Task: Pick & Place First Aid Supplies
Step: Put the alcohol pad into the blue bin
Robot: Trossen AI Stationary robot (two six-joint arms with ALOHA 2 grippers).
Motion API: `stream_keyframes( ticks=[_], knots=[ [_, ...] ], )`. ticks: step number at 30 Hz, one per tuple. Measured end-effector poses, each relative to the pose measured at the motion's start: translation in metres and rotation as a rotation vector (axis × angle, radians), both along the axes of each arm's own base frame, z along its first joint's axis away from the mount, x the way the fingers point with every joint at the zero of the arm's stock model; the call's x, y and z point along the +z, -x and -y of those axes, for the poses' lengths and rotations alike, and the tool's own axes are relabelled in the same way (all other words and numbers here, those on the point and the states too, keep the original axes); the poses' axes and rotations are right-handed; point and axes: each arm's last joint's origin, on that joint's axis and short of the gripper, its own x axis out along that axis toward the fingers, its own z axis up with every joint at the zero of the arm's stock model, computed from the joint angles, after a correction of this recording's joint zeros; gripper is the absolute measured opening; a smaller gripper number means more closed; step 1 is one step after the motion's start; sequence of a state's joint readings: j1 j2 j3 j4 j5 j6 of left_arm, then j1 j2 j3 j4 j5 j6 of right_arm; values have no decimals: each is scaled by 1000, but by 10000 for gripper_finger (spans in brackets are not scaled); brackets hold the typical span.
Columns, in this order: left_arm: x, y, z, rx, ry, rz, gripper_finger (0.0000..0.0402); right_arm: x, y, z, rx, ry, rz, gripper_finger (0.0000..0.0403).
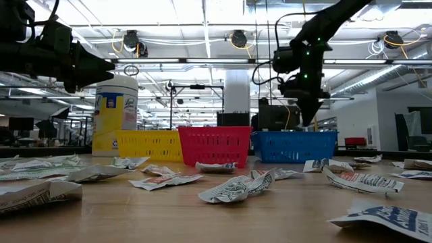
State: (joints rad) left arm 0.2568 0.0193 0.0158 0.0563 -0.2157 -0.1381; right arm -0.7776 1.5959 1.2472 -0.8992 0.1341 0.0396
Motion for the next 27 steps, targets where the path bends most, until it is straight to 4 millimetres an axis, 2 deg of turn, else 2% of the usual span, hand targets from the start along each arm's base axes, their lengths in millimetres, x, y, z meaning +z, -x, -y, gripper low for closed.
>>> stream_keyframes(
  ticks=[4,8,13,22,27],
  knots=[
    [0,0,0,0,0,-1,209,7,2,-5,-5,6,11,0],
    [0,0,0,0,0,0,209,7,-7,-18,33,-11,3,0],
    [0,0,0,0,0,0,209,7,-28,-46,153,-19,-2,0],
    [0,0,0,0,0,0,209,6,-60,-108,397,-53,-6,0],
    [0,0,0,0,0,0,209,6,-66,-127,465,-52,-7,0]
  ],
)
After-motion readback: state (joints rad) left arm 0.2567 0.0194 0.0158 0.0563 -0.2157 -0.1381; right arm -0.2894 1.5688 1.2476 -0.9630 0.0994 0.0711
